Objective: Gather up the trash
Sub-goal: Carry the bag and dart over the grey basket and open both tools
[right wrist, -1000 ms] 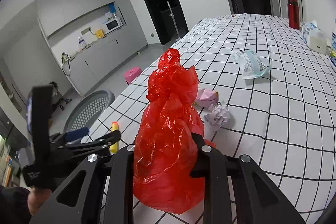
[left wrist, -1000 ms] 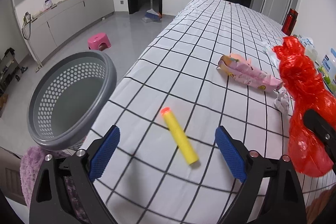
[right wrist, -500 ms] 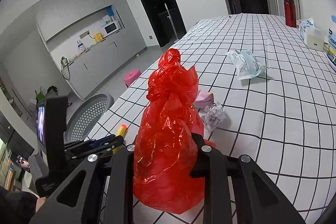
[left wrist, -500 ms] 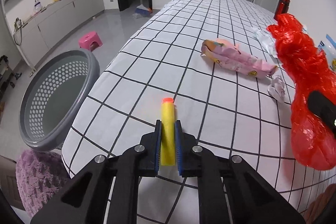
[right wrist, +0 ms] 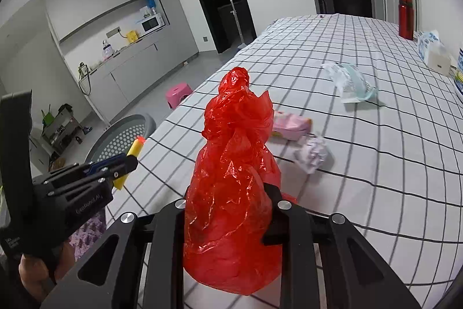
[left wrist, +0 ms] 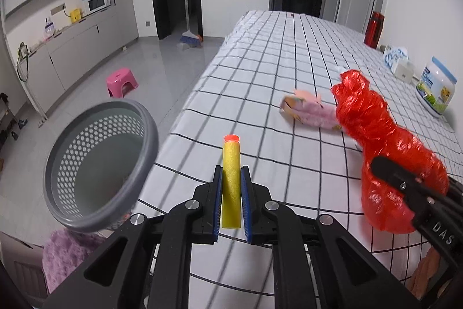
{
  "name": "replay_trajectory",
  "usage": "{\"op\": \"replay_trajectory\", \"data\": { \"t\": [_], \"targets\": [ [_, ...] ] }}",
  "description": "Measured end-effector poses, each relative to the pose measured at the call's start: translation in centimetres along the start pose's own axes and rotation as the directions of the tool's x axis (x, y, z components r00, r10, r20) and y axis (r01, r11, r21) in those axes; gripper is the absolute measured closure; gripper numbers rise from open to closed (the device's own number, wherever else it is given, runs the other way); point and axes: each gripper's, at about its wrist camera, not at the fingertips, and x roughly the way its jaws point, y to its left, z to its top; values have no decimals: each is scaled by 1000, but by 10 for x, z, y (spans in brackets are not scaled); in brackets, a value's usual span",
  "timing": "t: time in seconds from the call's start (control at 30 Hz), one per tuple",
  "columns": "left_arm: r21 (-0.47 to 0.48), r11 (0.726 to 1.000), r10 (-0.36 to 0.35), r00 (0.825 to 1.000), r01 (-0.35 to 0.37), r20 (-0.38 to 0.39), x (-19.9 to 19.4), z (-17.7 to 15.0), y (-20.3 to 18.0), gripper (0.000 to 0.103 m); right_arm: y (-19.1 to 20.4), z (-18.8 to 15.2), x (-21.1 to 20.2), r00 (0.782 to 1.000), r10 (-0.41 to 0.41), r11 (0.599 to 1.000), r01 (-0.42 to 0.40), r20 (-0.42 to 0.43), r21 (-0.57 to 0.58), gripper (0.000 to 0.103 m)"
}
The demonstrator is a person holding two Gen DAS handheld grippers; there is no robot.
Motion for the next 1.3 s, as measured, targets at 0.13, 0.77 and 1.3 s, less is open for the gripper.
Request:
{"op": "replay_trajectory", "data": {
  "t": [0.13, 0.77, 1.3],
  "targets": [
    [7, 1000, 1, 1000, -1, 18, -2, 8, 21, 90, 25, 11, 8, 1000, 6, 1000, -6, 1, -20, 80],
    [-112, 987, 120, 993, -119, 8, 15, 21, 194, 90, 174, 51, 119, 985, 95, 982, -116, -142, -148, 80],
    [-203, 969, 122, 988, -140, -98, 49, 1, 269, 90, 251, 47, 190, 940, 145, 952, -218, -309, -216, 80]
  ]
}}
